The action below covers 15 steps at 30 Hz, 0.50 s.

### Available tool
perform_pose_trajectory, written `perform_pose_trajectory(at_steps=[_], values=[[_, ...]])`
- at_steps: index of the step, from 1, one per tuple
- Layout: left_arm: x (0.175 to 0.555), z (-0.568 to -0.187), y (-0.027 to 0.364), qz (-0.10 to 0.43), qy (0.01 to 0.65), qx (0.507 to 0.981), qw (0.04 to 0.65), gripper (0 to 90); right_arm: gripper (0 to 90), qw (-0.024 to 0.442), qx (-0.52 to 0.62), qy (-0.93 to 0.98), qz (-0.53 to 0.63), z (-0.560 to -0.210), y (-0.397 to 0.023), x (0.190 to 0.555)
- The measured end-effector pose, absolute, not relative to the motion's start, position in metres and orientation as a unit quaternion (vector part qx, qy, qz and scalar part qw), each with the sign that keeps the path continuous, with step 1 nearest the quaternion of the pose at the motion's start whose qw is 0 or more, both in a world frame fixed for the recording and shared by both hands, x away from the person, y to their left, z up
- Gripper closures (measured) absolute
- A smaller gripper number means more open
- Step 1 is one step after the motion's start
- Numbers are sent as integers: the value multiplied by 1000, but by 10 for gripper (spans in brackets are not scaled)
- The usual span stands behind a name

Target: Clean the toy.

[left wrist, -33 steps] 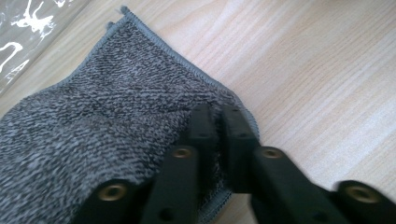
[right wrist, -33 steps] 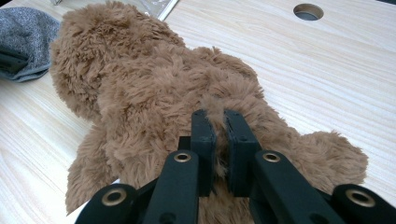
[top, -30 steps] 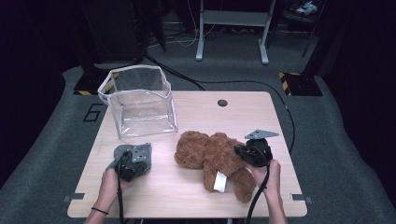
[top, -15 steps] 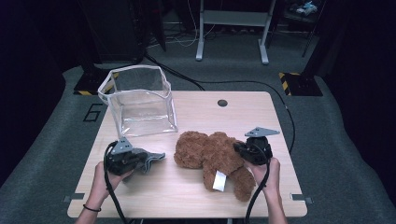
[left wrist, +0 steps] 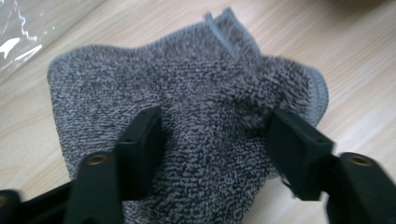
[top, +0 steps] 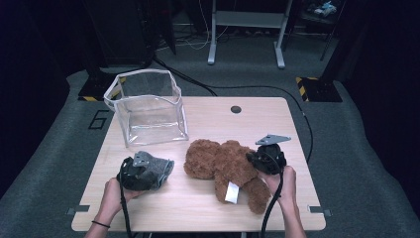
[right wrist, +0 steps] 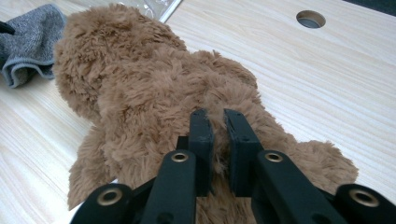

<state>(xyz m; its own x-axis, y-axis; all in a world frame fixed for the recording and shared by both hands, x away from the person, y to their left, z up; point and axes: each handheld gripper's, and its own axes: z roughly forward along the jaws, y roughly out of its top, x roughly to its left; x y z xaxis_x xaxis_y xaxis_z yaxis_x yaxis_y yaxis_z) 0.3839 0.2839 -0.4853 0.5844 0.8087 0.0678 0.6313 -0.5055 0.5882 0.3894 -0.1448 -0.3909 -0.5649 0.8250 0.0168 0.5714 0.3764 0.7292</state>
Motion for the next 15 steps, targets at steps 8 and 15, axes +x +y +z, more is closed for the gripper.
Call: perform_pose_trajectory(at_steps=[8,15], values=[[391,-494,290,164,434,843,271,775,427,151,461,806,339,-404,-148,399],[389,-486,292,169,426,839,293,818,827,133,462,802,353,-414,-160,400]])
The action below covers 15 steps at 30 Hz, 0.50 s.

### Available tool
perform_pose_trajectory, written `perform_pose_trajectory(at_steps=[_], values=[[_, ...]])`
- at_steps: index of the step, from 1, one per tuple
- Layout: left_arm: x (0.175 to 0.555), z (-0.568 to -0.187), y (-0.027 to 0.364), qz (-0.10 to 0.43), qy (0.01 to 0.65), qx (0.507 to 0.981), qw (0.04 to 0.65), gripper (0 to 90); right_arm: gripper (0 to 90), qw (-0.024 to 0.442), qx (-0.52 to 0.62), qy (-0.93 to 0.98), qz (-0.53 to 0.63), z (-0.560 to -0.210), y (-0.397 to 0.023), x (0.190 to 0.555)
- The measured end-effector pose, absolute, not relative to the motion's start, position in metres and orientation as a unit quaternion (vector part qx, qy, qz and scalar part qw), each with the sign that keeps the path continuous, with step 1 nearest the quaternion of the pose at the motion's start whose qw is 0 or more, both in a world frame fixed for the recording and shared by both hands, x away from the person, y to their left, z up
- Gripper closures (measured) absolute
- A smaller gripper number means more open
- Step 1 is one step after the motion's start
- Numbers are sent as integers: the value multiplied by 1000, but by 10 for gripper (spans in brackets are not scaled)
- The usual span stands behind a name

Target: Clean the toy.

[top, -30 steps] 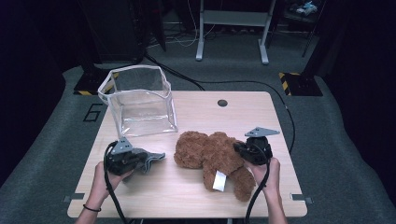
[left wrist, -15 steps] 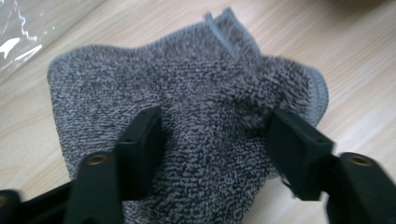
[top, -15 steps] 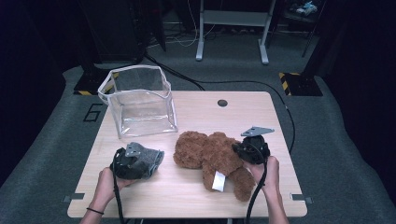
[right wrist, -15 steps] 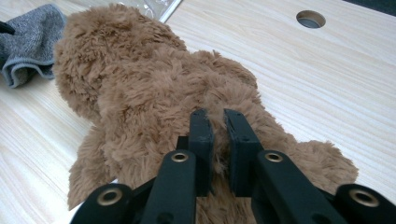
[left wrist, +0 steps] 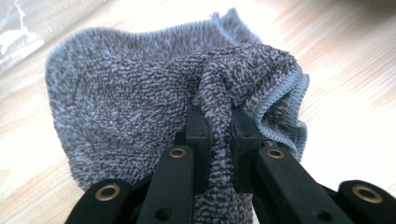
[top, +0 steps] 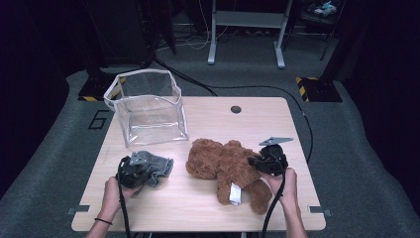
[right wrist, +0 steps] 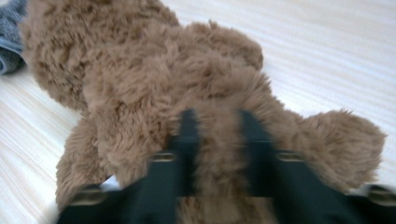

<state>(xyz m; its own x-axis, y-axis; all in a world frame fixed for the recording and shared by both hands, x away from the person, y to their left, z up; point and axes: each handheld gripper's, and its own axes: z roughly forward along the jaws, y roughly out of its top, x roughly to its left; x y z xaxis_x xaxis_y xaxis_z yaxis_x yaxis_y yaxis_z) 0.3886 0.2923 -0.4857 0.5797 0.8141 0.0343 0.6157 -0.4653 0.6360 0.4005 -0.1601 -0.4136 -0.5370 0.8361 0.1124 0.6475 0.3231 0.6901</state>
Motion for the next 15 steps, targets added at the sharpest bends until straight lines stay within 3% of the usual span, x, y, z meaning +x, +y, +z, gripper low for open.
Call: perform_pose_trajectory(at_steps=[15], values=[[386,-446,297,177,414,811,373,818,861,172,433,790,398,-380,-138,398]])
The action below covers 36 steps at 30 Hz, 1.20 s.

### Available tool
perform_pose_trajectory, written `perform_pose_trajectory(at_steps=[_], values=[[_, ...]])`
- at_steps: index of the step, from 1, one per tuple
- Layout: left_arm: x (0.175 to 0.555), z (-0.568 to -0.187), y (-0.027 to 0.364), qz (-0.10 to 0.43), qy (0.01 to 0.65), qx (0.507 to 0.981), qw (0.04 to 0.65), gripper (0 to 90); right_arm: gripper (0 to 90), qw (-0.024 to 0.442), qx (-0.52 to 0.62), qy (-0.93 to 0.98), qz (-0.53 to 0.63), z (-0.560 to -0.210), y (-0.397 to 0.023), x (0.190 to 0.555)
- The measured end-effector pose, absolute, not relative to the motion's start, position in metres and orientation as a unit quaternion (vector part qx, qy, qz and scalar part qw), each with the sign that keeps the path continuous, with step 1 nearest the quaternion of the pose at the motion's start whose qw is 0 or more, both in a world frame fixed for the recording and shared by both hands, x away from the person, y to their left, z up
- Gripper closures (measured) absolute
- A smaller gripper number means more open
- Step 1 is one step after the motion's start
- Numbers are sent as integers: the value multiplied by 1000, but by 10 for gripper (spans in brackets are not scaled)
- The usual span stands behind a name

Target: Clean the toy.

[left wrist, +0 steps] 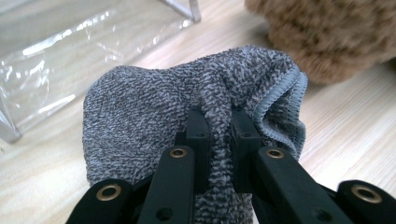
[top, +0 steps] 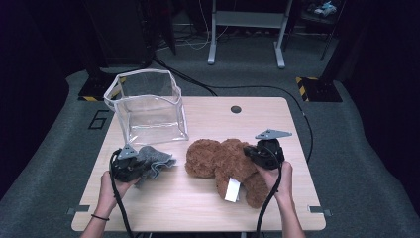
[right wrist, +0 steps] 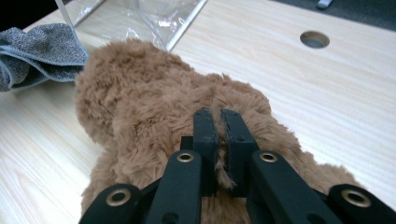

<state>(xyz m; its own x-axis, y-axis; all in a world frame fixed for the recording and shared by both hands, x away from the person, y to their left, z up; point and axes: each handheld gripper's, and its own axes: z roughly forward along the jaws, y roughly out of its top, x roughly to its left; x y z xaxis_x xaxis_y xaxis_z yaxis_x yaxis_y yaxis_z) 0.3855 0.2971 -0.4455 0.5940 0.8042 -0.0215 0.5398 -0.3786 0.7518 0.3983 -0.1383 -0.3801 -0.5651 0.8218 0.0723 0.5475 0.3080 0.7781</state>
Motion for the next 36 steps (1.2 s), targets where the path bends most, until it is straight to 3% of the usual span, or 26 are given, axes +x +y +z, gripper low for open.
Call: perform_pose_trajectory(at_steps=[18,36], values=[[380,-415,272,205,374,799,424,815,862,190,422,787,408,-362,-120,401],[385,-415,193,198,307,807,465,809,866,197,399,790,422,-348,-94,401]])
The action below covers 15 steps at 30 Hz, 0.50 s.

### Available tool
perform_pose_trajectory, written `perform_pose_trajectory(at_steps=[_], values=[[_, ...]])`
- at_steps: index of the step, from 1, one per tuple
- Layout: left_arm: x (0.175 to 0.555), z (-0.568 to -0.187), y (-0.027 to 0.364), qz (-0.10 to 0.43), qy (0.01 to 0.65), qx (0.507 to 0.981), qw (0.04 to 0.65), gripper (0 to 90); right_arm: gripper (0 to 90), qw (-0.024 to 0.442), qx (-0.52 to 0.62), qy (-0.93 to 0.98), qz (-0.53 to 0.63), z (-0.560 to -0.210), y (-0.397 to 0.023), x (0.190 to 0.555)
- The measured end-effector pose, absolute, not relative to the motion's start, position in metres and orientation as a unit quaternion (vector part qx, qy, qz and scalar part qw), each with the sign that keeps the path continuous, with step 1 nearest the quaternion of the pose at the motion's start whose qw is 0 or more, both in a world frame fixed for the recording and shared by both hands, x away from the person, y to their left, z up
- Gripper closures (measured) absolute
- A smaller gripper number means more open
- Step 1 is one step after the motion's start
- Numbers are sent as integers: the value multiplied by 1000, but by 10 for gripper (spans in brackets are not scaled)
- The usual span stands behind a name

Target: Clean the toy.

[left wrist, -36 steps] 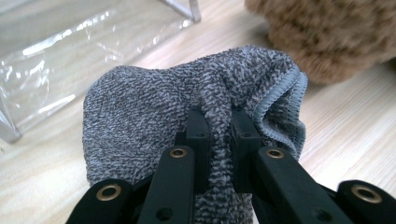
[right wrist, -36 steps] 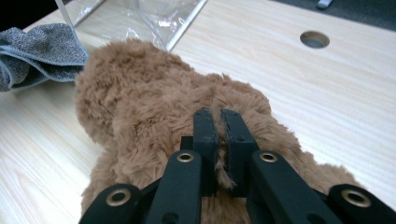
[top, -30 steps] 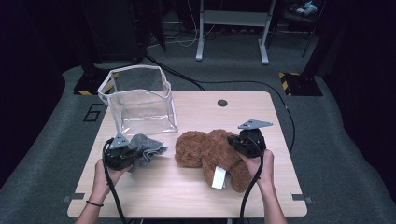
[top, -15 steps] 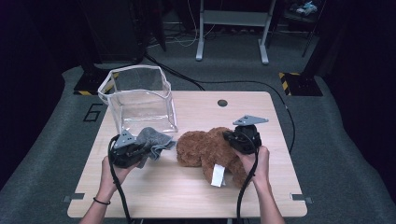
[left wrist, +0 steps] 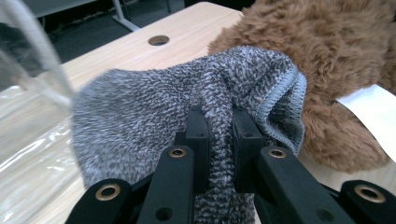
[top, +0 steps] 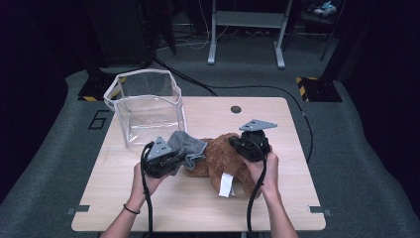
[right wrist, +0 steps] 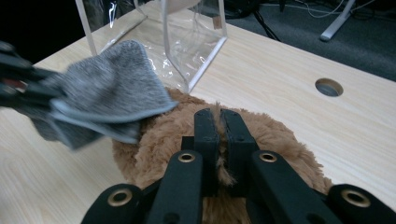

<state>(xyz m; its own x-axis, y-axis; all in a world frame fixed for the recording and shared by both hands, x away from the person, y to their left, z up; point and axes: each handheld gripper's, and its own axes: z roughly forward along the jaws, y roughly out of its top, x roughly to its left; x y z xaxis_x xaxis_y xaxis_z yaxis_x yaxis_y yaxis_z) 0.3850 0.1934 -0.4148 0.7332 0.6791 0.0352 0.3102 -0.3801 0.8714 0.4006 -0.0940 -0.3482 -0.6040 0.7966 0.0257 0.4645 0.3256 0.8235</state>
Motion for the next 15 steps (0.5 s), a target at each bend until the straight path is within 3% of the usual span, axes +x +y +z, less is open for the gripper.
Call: perform_pose_trajectory(at_steps=[15], values=[[388,-450,184,174,308,833,426,810,869,200,399,782,435,-333,-87,405]])
